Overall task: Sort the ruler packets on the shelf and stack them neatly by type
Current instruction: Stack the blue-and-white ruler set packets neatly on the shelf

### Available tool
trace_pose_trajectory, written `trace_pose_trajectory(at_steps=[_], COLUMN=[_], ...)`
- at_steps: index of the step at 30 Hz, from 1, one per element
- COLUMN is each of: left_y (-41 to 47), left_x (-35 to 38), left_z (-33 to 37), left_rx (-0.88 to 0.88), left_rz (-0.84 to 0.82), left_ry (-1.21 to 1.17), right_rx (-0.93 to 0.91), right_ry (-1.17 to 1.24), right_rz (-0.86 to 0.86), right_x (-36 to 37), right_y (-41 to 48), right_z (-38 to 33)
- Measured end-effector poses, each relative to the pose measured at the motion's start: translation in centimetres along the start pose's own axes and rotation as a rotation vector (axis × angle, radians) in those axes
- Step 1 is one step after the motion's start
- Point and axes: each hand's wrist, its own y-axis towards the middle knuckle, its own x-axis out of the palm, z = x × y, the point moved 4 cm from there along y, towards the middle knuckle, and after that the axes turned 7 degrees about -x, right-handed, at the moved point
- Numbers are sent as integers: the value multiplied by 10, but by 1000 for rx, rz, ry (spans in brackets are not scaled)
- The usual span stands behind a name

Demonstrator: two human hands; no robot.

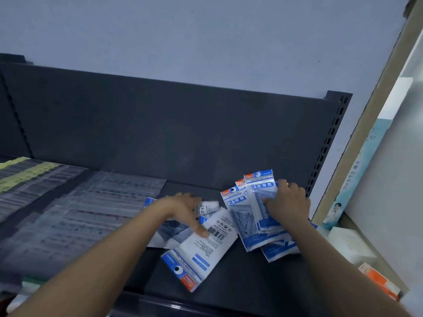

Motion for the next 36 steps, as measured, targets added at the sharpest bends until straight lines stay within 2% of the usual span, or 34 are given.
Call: trace_pose_trajectory(at_steps=[2, 5, 8, 11, 13, 15, 17, 19, 21, 23, 24, 26, 29, 30, 32, 33, 34, 36], left_y=[1, 7, 17, 22, 16, 5, -11, -29, -43, -46, -46, -42, -35, -31, -21, -15, -10, -2], left_x=[-1, -1, 2, -5, -15, -30, -46, -59, -64, -61, -56, -44, -34, -34, -32, -30, -25, -7], left_z=[6, 11, 9, 3, -3, -4, 0, 12, 26, 36, 39, 43, 42, 39, 29, 23, 18, 15], left_rx=[-30, -29, 47, 97, 114, 212, 343, 475, 590, 681, 710, 771, 825, 766, 525, 382, 233, 45], left_rz=[97, 110, 108, 253, 374, 473, 602, 649, 608, 518, 447, 273, 151, 181, 387, 498, 534, 375], left_ry=[89, 62, -164, -400, -660, -984, -1222, -1388, -1455, -1423, -1397, -1355, -1431, -1468, -1413, -1266, -1037, -558], right_rx=[-67, -216, -324, -422, -486, -455, -321, -140, -19, 70, 127, 205, 232, 252, 251, 225, 212, 218], right_ry=[-112, -94, 28, 226, 367, 536, 791, 1032, 1177, 1371, 1482, 1686, 1701, 1670, 1613, 1590, 1557, 1490], right_rz=[63, 75, 24, -91, -167, -208, -271, -422, -637, -798, -813, -709, -446, -378, -281, -251, -227, -190], right_x=[-3, 0, 6, 13, 16, 16, 14, 11, 10, 11, 11, 9, 16, 16, 13, 10, 10, 10], right_y=[-3, -8, -15, -21, -27, -30, -34, -37, -41, -41, -39, -34, -20, -20, -22, -22, -22, -23], right_z=[-8, -28, -49, -63, -71, -75, -79, -83, -87, -91, -92, -93, -80, -75, -69, -68, -65, -62])
